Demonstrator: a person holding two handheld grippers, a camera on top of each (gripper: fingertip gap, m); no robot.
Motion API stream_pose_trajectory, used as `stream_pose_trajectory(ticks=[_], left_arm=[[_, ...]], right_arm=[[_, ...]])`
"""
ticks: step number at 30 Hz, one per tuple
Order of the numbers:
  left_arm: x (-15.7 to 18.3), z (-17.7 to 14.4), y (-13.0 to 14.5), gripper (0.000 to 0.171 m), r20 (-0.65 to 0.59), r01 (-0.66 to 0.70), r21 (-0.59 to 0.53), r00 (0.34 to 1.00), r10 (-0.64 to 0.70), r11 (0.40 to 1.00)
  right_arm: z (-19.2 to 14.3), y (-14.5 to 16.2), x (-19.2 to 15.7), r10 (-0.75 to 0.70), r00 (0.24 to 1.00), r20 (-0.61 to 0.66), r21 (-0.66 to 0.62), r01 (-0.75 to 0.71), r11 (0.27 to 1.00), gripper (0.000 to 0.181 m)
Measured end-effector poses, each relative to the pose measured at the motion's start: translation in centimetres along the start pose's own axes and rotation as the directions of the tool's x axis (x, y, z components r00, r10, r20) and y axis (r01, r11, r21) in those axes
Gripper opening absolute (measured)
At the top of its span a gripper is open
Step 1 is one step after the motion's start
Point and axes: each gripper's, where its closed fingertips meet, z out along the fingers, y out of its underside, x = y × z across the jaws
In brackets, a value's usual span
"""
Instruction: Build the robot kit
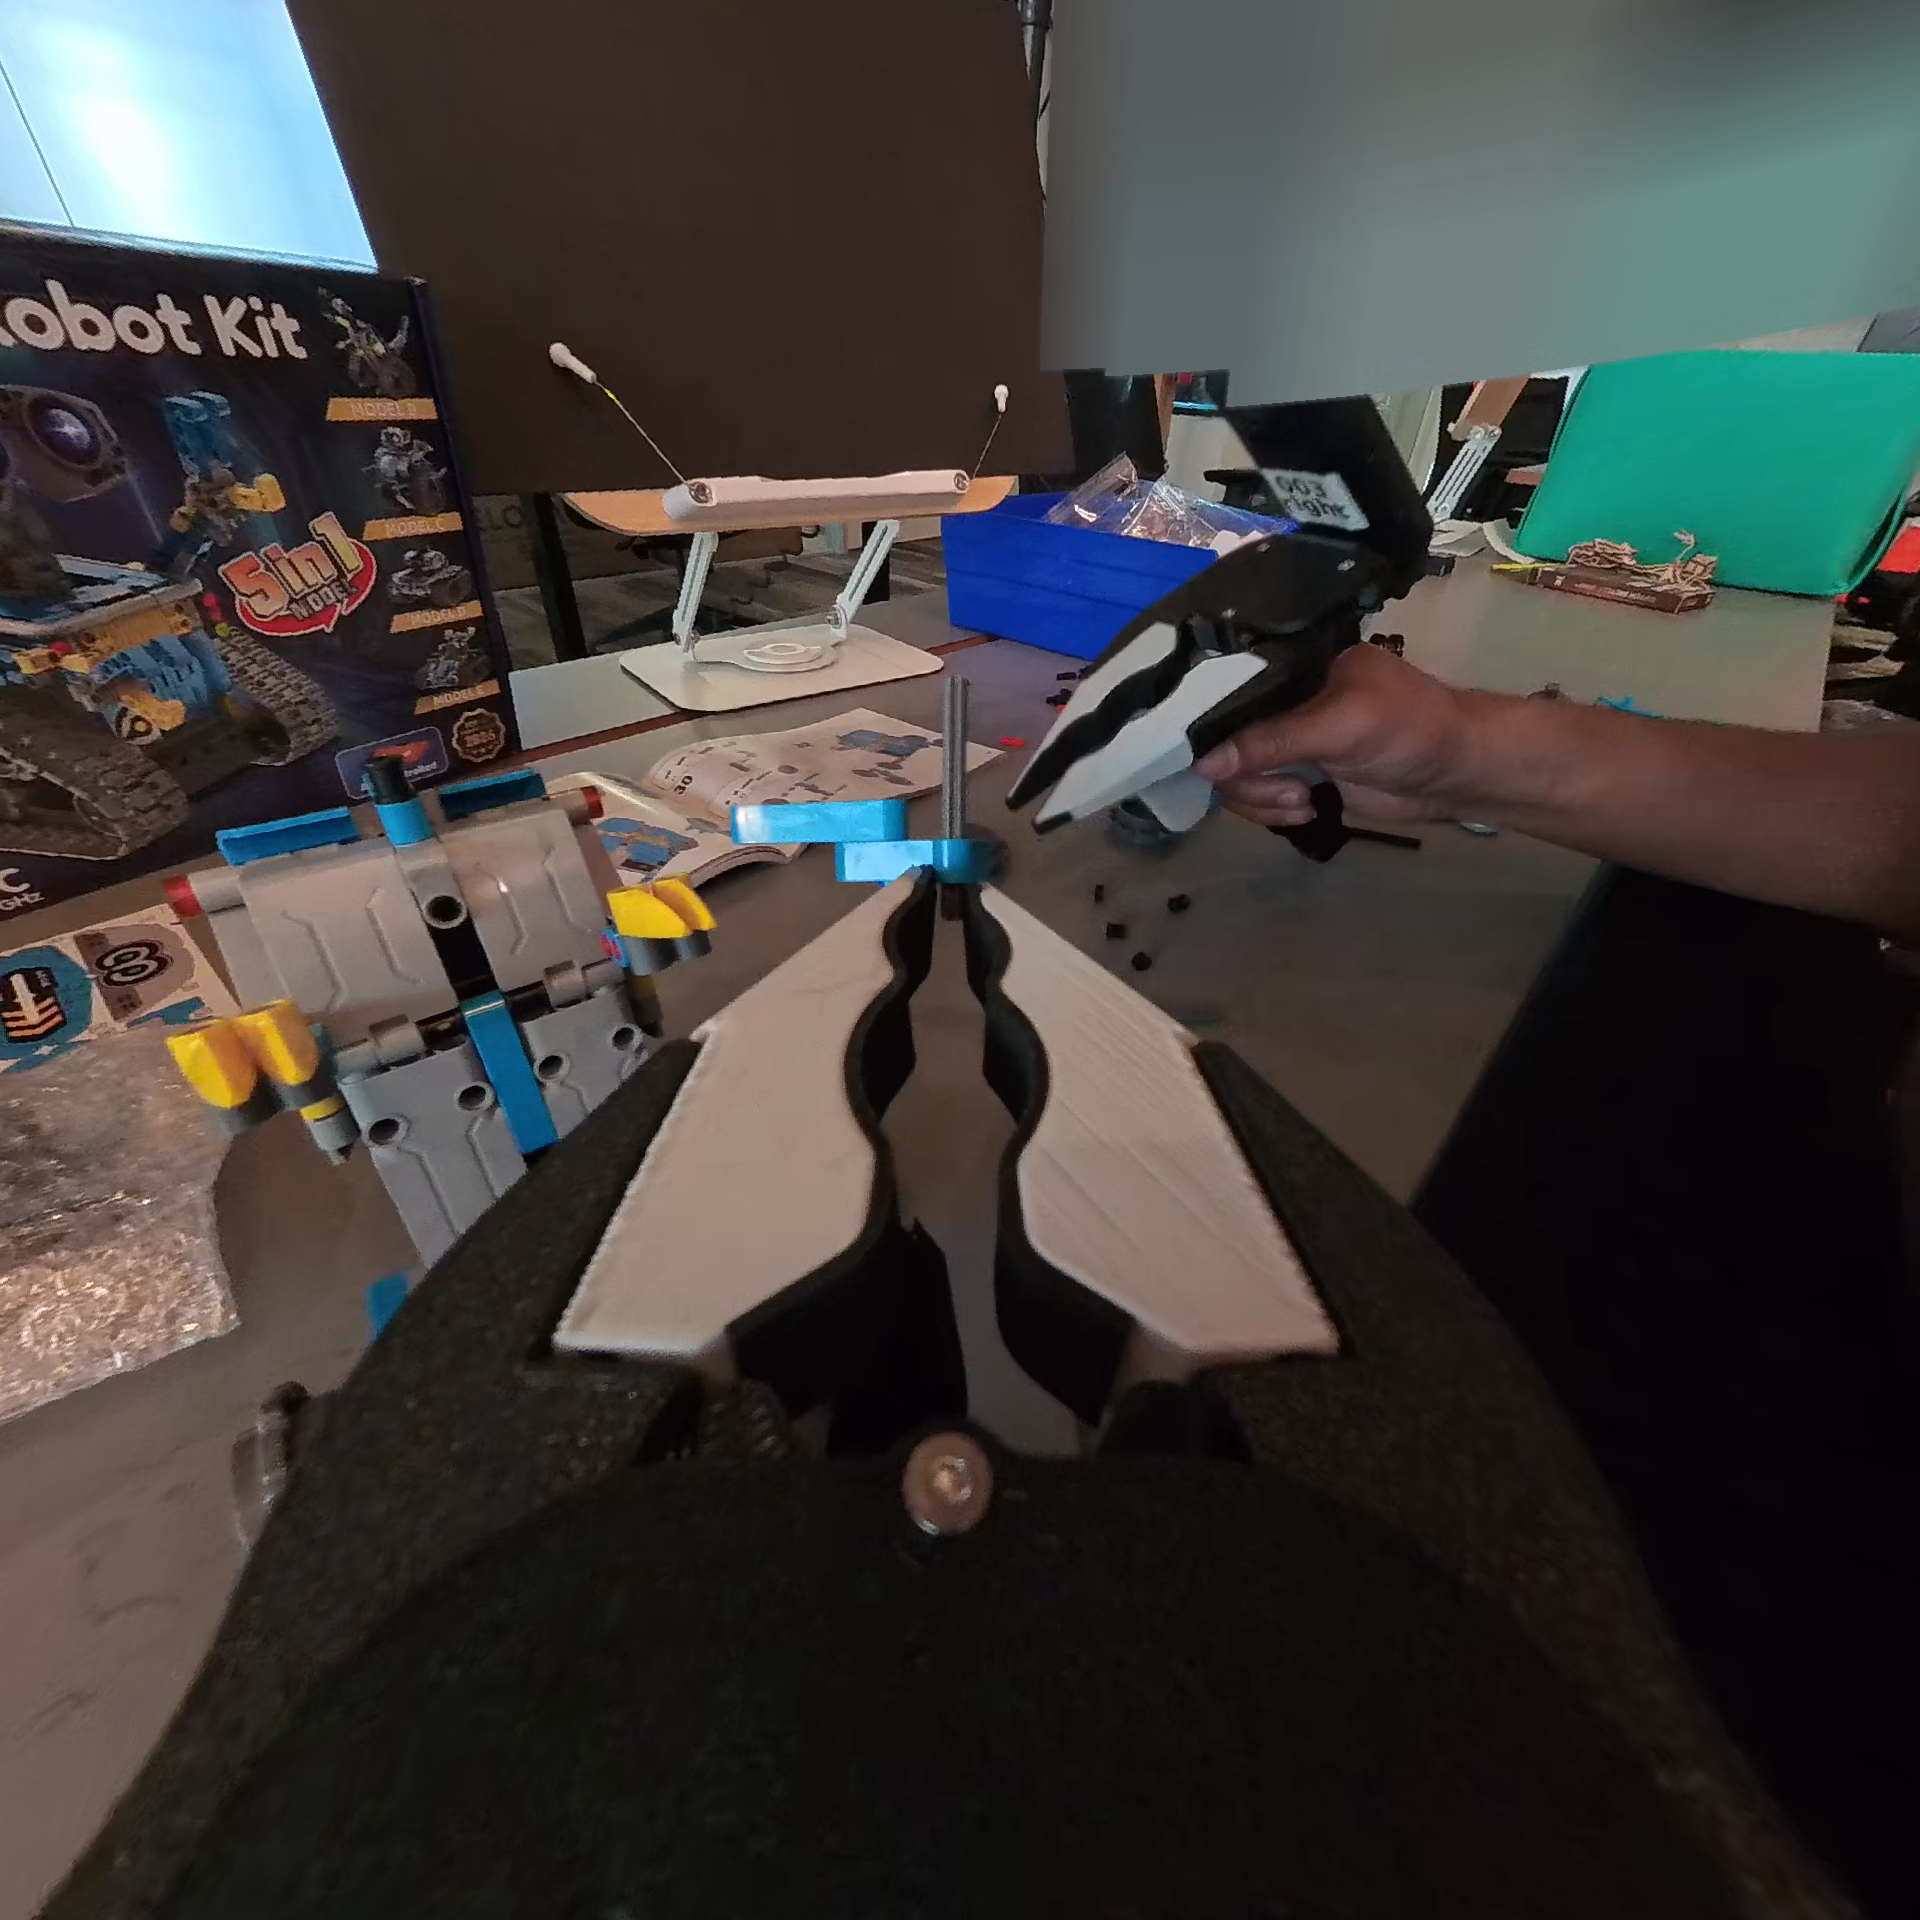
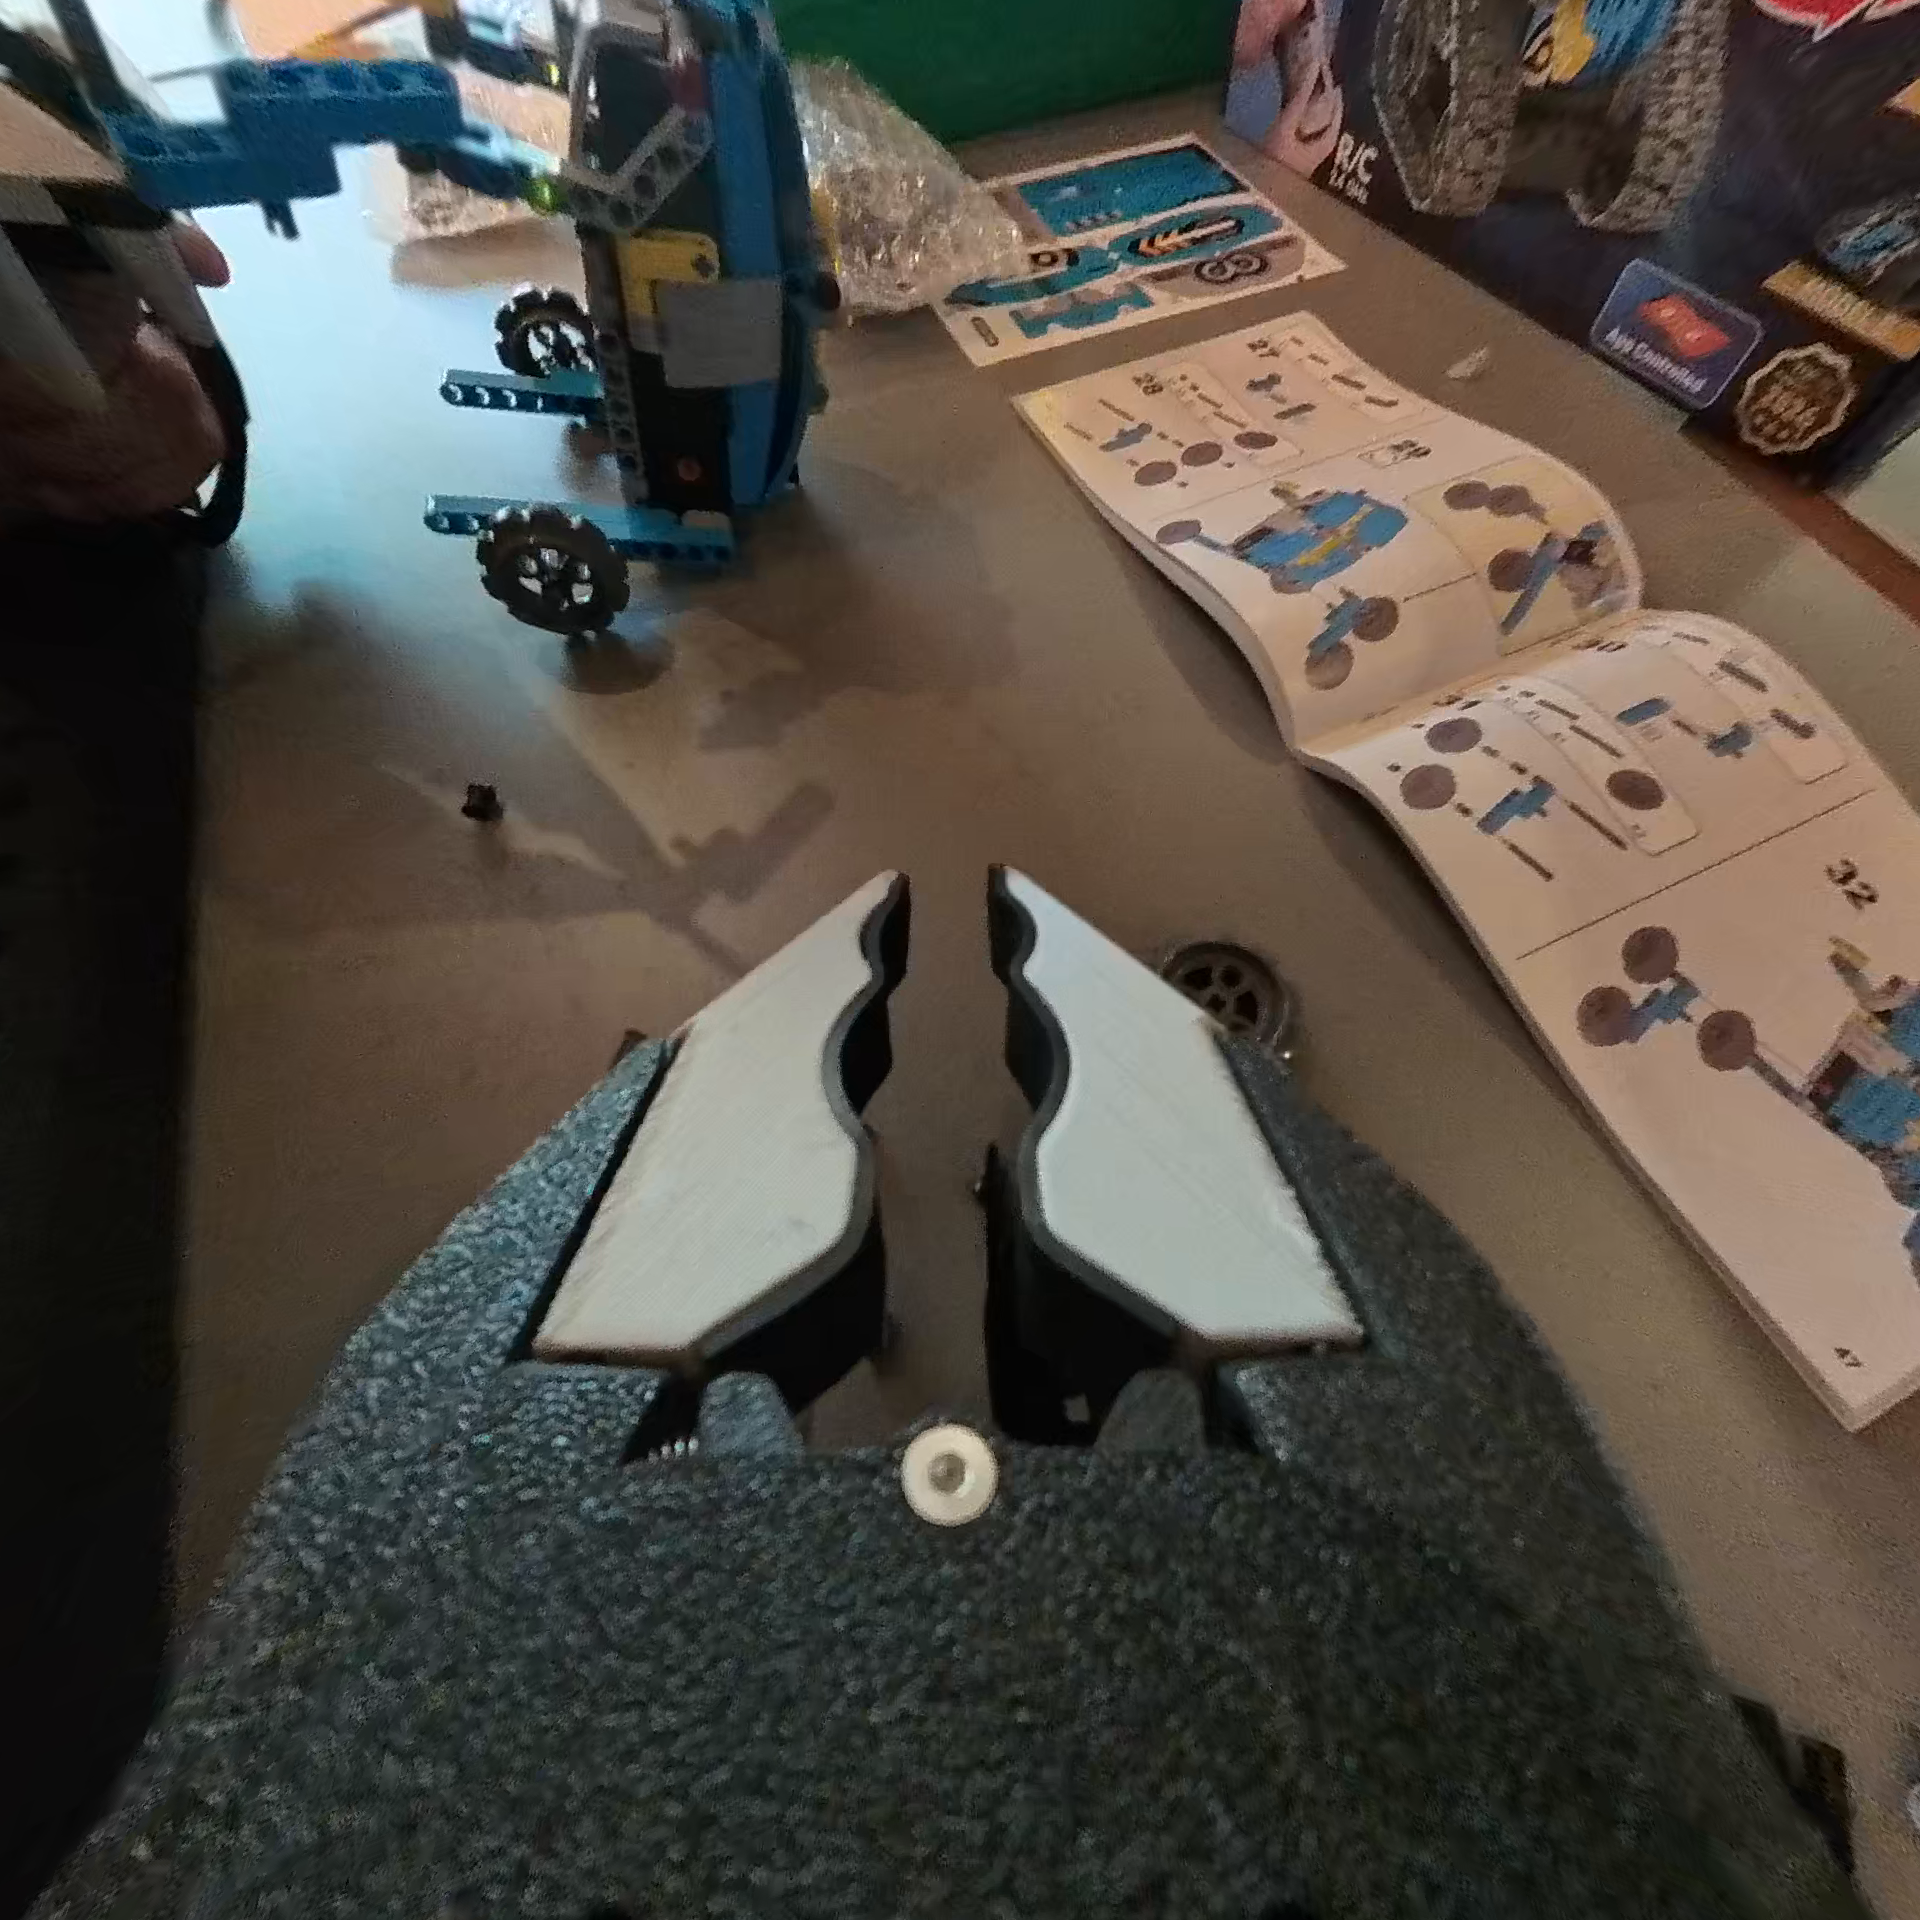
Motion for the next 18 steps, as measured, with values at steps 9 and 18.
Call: stream_pose_trajectory(ticks=[9,18], left_arm=[[-0.9,-0.5,-0.5,0.004,0.100,-0.039,0.023,0.994,0.037,0.999],[-1.7,-1.0,-0.9,0.004,0.163,-0.043,0.043,0.986,0.036,0.998]], right_arm=[[0.8,-9.5,2.8,0.162,0.985,0.061,0.154,-0.170,0.973,0.020],[1.8,-9.4,6.9,0.302,0.953,-0.035,-0.014,-0.302,0.953,0.034]])
